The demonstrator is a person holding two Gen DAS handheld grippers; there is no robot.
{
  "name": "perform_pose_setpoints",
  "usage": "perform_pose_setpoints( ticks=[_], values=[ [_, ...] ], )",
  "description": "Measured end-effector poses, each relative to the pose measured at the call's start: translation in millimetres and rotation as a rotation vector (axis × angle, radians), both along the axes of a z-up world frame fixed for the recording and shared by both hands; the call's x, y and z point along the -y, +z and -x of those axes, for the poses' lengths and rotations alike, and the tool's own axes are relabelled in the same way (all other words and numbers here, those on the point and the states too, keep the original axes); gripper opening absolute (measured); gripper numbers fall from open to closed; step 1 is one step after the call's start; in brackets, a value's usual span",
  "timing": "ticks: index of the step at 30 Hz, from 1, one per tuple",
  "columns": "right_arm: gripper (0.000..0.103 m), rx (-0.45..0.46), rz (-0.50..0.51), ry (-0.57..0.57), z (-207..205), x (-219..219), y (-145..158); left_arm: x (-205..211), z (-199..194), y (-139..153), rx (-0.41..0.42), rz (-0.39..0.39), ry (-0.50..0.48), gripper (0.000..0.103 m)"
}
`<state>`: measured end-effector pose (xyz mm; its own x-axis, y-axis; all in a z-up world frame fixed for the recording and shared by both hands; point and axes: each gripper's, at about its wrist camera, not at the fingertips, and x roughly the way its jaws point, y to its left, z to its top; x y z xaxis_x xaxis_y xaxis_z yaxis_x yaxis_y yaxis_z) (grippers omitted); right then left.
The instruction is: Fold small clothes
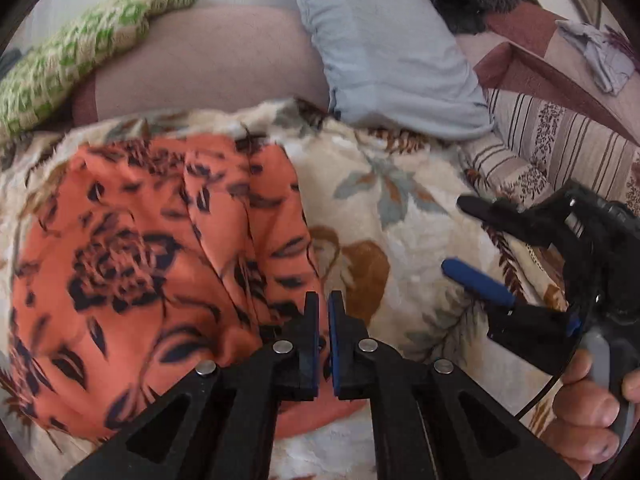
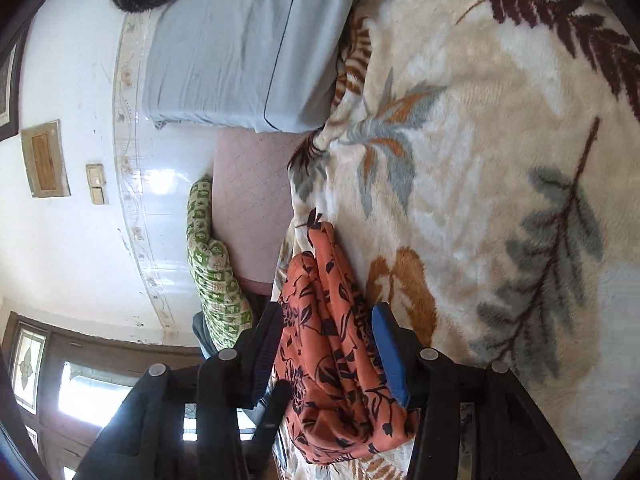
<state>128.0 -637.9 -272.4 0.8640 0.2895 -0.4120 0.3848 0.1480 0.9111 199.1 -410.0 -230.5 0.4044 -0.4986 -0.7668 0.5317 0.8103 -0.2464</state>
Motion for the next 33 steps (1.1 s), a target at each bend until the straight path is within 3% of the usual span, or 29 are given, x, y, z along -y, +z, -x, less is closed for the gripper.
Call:
perform_pose_setpoints(
  ticks=[2,6,7,8,10,12,15,22,28,31,33],
  values=[
    [0.050,-0.005,0.017,0.001,0,3,2,-15,6,0,-0.022,0.039,0.005,0.004],
    [0.051,0.017,0.020,0.050,-6,-1,7,-62,18,31,0.076,0.089,0.033,0.010],
    [0.051,0.030,0.011,0.080,-11,-6,7,-74,19,39,0.108,0.084,0.045,0.018],
    [0.051,0.044,0.002,0.113,-16,-12,7,-83,17,46,0.149,0.050,0.073,0.041],
    [0.053,0.054,-0.006,0.183,-28,-27,9,-106,16,56,0.238,-0.023,0.138,0.065],
    [0.055,0.046,0.006,0.255,-40,-46,11,-129,6,60,0.267,-0.040,0.182,0.065],
    [0.055,0.020,0.039,0.332,-51,-73,10,-159,-11,57,0.227,-0.032,0.232,0.065],
    [0.058,-0.105,0.100,0.371,-75,-105,-10,-191,-46,24,0.126,-0.100,0.232,0.066],
    [0.063,-0.147,0.141,0.322,-88,-107,-21,-215,-61,2,0.003,0.042,0.217,0.076],
    [0.064,-0.128,0.164,0.329,-95,-115,-17,-215,-60,-1,0.010,0.059,0.177,0.077],
    [0.064,-0.132,0.237,0.359,-101,-127,-9,-213,-57,-1,0.040,0.047,0.169,0.079]
  ],
)
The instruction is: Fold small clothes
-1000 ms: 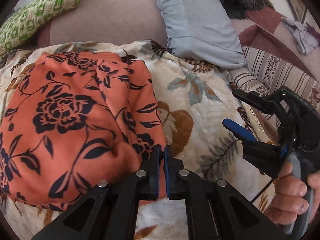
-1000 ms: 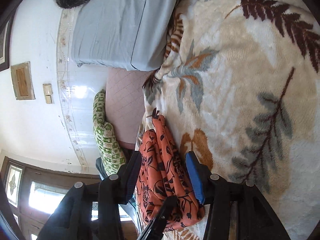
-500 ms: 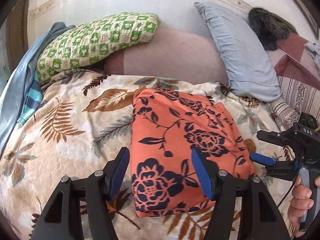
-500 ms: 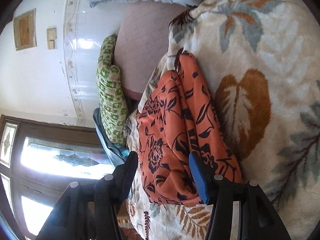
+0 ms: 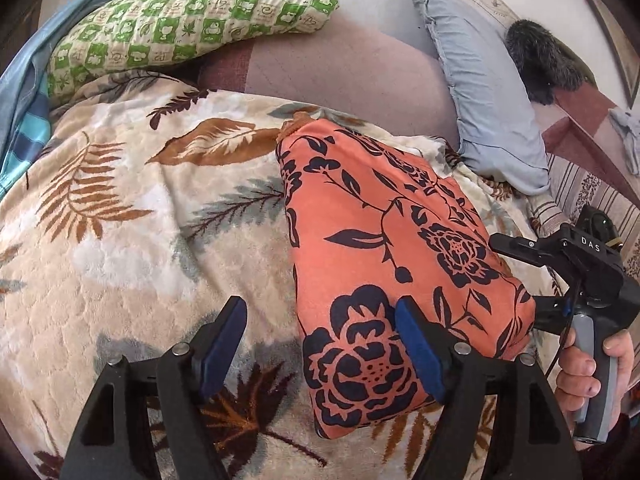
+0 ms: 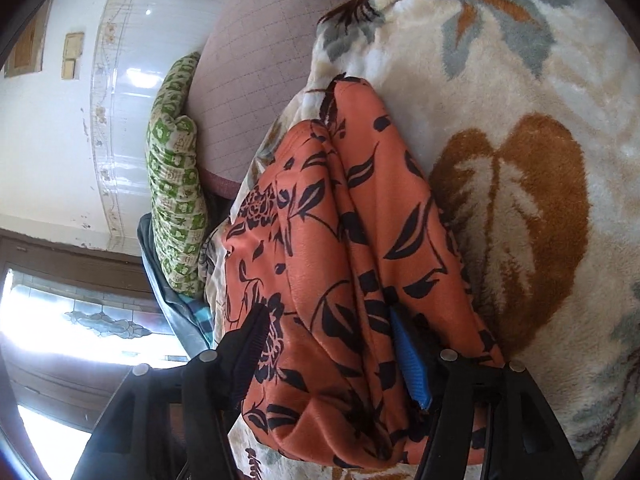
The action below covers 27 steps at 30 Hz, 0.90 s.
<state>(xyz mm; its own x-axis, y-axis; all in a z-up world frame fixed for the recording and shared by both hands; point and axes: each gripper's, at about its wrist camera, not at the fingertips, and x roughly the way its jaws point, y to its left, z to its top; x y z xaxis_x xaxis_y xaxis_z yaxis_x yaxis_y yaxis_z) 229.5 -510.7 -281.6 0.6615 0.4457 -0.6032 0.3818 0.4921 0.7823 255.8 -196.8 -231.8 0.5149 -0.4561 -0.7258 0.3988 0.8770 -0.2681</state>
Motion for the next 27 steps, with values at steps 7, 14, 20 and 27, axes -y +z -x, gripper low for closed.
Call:
perform_pose_setpoints(
  ticks=[7,14,20,27],
  values=[
    [0.032,0.015,0.222,0.030,-2,-28,23,14,1,6,0.026,-0.063,-0.022,0.083],
    [0.027,0.078,0.296,0.000,4,-32,41,17,6,13,0.076,-0.117,-0.029,0.083],
    [0.027,0.122,0.285,-0.057,18,-18,58,18,8,18,0.105,-0.140,-0.029,0.084],
    [0.027,-0.013,0.299,-0.127,34,5,37,23,9,13,0.126,-0.199,-0.030,0.086]
  ],
)
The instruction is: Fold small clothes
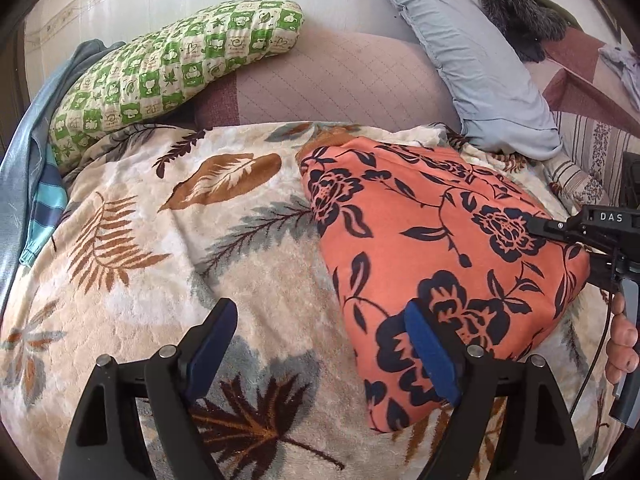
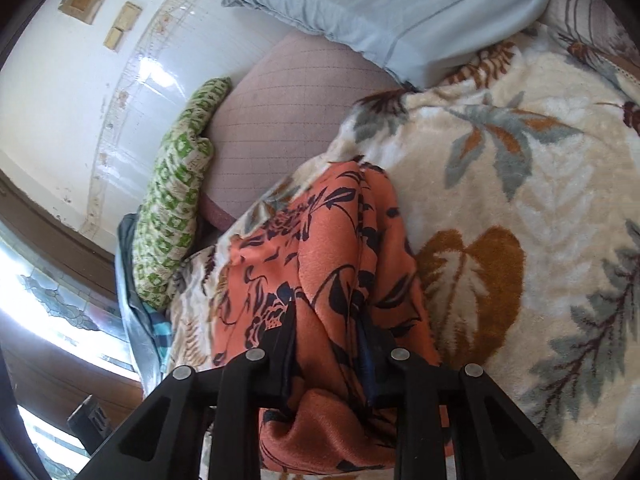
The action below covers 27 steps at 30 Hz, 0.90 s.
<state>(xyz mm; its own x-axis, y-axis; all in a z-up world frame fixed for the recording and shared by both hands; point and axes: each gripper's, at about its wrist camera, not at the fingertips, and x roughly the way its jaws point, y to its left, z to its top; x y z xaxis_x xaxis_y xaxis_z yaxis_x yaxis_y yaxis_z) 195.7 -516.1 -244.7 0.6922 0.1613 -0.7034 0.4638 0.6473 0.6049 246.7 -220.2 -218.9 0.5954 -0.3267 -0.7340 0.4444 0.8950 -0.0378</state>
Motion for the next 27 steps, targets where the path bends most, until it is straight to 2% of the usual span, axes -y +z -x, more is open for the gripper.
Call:
perform_pose_setpoints(
  ticks=[4,9,11,13,15,17,19,21,22,24,25,26,27],
  values=[
    [0.028,-0.127,-0.065,0.000,-7,7,-36,4,0,-8,0.007,-0.044,0.001,0.089],
    [0.040,-0.115,-0.133,-0.018,-4,18,-31,6,0,-4,0.035,-0.072,0.000,0.089],
    [0.047,-0.086,-0.083,-0.061,4,21,-19,8,0,-2,0.046,-0.084,0.004,0.089],
    [0.052,-0.015,-0.010,-0.080,9,21,3,10,0,0,0.063,-0.100,0.002,0.089],
    [0.052,0.062,0.041,-0.057,6,17,24,13,-1,1,0.081,-0.118,0.002,0.089],
    [0.052,0.091,0.082,-0.001,-8,7,37,15,-3,0,0.079,-0.122,-0.004,0.090],
    [0.052,0.046,0.115,0.039,-36,-1,38,15,-6,-2,0.071,-0.112,0.001,0.092],
    [0.052,-0.011,0.079,0.063,-67,1,26,13,-9,-4,0.054,-0.098,0.011,0.095],
    [0.052,-0.043,0.061,0.068,-82,5,16,12,-11,-6,0.040,-0.089,0.016,0.095],
    [0.051,-0.163,0.026,0.077,-113,16,-17,11,-13,-9,0.015,-0.073,0.019,0.100],
    [0.049,-0.217,0.005,0.064,-123,23,-34,11,-14,-11,-0.002,-0.066,0.011,0.101],
    [0.039,-0.228,-0.004,0.042,-126,30,-43,12,-15,-13,-0.021,-0.063,0.002,0.101],
    [0.035,-0.218,-0.007,0.023,-126,37,-44,13,-15,-15,-0.035,-0.068,-0.003,0.101]
  ],
)
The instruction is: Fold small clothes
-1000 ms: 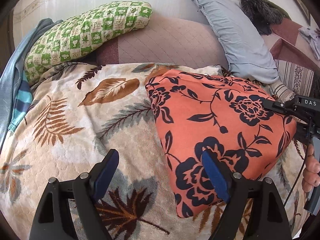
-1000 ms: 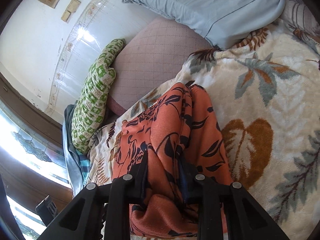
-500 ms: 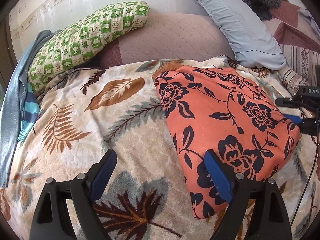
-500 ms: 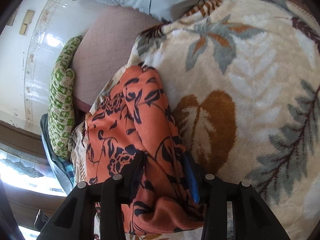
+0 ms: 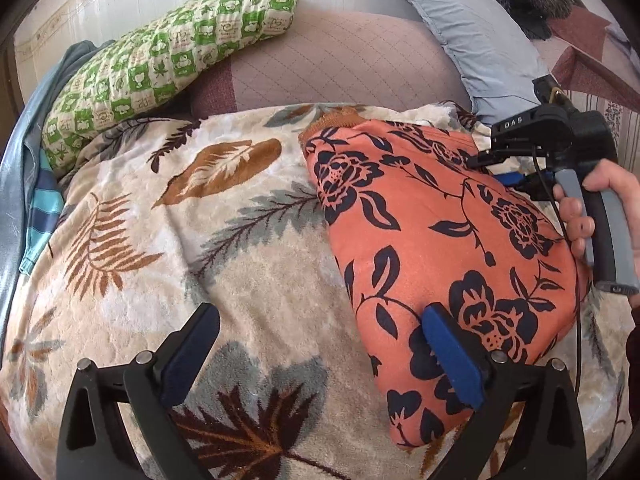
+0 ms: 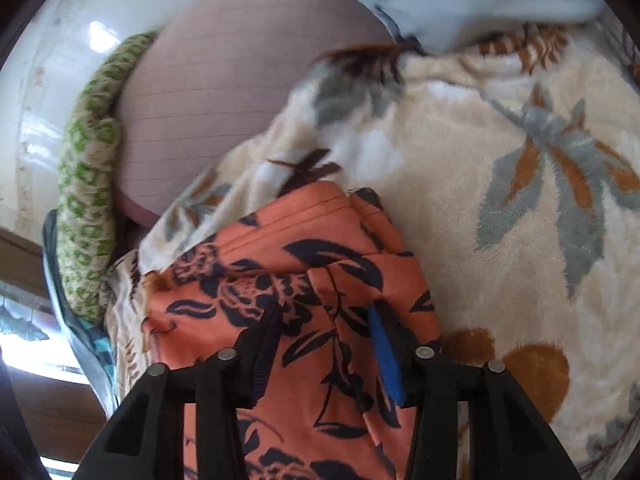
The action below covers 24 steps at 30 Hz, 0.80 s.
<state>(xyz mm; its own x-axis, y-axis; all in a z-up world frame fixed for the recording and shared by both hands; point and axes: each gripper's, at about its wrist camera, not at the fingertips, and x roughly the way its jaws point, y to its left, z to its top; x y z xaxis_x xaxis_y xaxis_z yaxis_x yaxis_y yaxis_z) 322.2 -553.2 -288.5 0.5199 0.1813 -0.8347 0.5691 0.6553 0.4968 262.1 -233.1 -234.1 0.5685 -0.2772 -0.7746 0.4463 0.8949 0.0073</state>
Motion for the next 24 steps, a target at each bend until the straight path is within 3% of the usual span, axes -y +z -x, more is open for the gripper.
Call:
perform_pose_setpoints(
  ticks=[3,5,11,13,15,19,24],
  values=[
    [0.035,0.010,-0.062,-0.046,8,11,2,2,1,-1,-0.001,-0.026,-0.007,0.101],
    [0.035,0.028,-0.047,-0.060,23,7,9,0,-1,0,-0.022,-0.028,-0.004,0.101],
    [0.038,0.146,-0.041,-0.024,101,-29,38,-12,-4,-5,-0.119,0.027,0.052,0.101],
    [0.038,0.139,0.020,0.045,115,-51,43,-10,0,-6,-0.094,0.017,0.052,0.101],
    [0.039,0.065,0.075,0.097,125,-69,30,-7,5,-7,-0.059,-0.010,0.043,0.101],
    [0.039,0.057,0.125,0.088,147,-80,23,-1,13,-9,0.007,-0.068,0.028,0.103],
    [0.039,0.029,0.297,0.134,153,-96,24,1,10,-16,-0.034,-0.083,-0.035,0.103]
  ],
)
